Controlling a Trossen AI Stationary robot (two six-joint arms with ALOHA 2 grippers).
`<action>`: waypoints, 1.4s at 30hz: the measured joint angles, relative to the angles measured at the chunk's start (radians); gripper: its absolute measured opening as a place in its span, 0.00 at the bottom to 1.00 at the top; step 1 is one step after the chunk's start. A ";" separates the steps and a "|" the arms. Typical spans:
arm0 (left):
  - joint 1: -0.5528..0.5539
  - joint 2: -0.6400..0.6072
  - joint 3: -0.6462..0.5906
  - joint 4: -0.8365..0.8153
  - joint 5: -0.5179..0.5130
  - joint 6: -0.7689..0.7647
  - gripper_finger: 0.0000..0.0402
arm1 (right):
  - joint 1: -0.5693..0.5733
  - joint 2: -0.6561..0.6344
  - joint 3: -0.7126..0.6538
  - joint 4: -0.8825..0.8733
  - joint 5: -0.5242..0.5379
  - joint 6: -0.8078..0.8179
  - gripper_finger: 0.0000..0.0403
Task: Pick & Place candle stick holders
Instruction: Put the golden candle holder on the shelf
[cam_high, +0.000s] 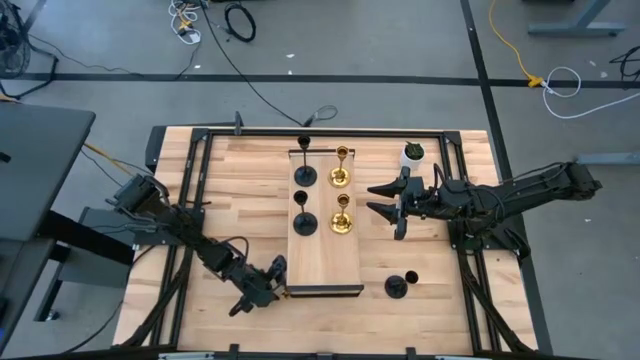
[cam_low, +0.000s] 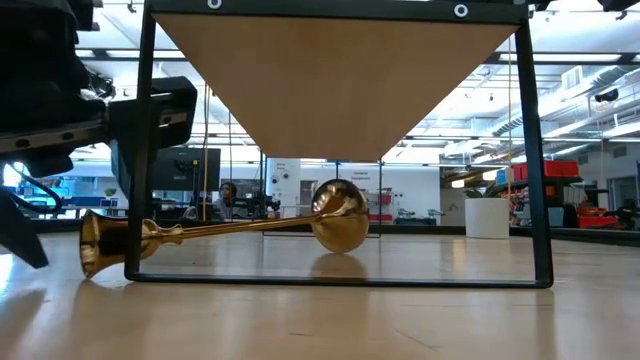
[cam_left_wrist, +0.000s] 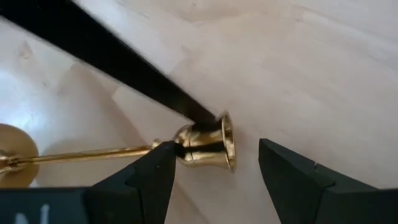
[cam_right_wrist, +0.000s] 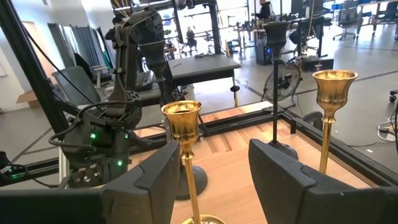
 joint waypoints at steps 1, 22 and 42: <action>0.001 0.000 0.001 0.002 0.005 -0.003 0.58 | 0.000 0.000 0.000 0.000 0.000 0.000 0.48; 0.042 0.081 0.003 0.111 0.011 -0.106 0.51 | 0.000 0.000 0.000 0.000 0.000 0.000 0.48; 0.042 0.084 -0.002 0.088 -0.055 -0.216 0.01 | 0.000 0.002 0.000 -0.001 -0.001 -0.001 0.48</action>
